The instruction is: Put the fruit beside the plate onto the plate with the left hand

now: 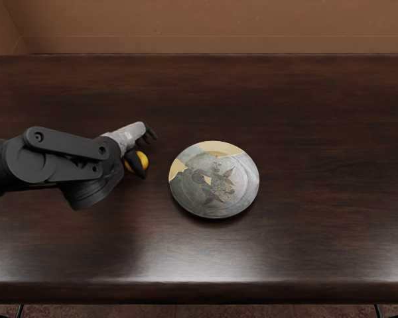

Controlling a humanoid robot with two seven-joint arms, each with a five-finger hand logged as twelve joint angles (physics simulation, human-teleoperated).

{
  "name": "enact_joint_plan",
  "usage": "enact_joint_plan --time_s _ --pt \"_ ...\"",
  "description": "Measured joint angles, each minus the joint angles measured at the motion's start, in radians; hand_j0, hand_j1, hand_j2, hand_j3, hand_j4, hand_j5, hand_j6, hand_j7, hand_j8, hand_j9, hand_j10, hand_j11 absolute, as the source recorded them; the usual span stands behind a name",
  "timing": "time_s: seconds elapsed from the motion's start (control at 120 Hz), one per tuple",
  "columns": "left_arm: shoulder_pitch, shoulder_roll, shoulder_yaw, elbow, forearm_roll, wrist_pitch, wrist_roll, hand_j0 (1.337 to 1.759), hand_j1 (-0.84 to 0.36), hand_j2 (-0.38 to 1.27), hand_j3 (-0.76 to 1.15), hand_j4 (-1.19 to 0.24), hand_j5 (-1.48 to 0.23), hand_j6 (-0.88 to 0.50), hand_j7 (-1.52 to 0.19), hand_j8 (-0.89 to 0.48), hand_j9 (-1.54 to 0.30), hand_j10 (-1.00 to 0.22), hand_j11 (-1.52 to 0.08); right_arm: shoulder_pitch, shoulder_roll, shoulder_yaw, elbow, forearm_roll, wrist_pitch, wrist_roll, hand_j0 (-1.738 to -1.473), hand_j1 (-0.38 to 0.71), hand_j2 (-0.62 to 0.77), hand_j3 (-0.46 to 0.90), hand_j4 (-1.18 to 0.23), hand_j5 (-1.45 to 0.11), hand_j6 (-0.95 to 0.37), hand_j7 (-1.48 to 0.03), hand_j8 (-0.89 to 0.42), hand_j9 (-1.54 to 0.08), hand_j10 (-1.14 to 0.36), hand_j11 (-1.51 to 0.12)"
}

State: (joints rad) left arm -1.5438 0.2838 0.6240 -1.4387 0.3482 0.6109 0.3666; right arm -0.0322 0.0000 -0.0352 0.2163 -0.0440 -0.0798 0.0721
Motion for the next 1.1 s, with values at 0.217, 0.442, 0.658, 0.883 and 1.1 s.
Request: enact_joint_plan --time_s 0.217,0.442,0.658,0.883,1.1 --pt "0.004 0.000 0.001 0.005 -0.007 0.000 0.000 1.658 -0.13 0.08 0.00 -0.40 -0.52 -0.40 -0.52 -0.40 -0.52 -0.40 -0.52 0.000 0.000 0.000 0.000 0.000 0.000 0.000 -1.658 -0.33 0.00 0.00 -0.02 -0.02 -0.02 -0.02 -0.02 -0.02 -0.02 -0.02" --pt "0.010 -0.002 0.002 0.018 -0.015 0.000 0.000 1.658 -0.18 0.09 0.00 -0.44 -0.57 -0.44 -0.57 -0.44 -0.57 -0.44 -0.57 0.000 0.000 0.000 0.000 0.000 0.000 0.000 -1.658 -0.33 0.00 0.00 -0.02 -0.02 -0.02 -0.02 -0.02 -0.02 -0.02 -0.02" --pt "0.018 -0.002 0.002 0.031 -0.016 0.000 0.000 1.658 -0.19 0.10 0.00 -0.46 -0.59 -0.46 -0.59 -0.46 -0.59 -0.46 -0.59 0.000 0.000 0.000 0.000 0.000 0.000 0.000 -1.658 -0.33 0.00 0.00 -0.02 -0.03 -0.02 -0.03 -0.02 -0.03 -0.02 -0.03" --pt "0.030 -0.011 0.002 0.039 -0.017 0.000 0.000 1.657 -0.21 0.06 0.00 -0.47 -0.62 -0.47 -0.62 -0.47 -0.62 -0.47 -0.62 0.000 0.000 0.000 0.000 0.000 0.000 0.000 -1.658 -0.33 0.00 0.00 -0.02 -0.03 -0.02 -0.03 -0.02 -0.03 -0.02 -0.03" --pt "0.030 -0.012 0.002 0.041 -0.017 0.000 0.000 1.657 -0.24 0.10 0.00 -0.50 -0.66 -0.50 -0.66 -0.48 -0.66 -0.50 -0.66 0.000 0.000 0.000 0.000 0.000 0.000 0.000 -1.658 -0.33 0.00 0.00 -0.02 -0.03 -0.02 -0.03 -0.02 -0.03 -0.02 -0.03"
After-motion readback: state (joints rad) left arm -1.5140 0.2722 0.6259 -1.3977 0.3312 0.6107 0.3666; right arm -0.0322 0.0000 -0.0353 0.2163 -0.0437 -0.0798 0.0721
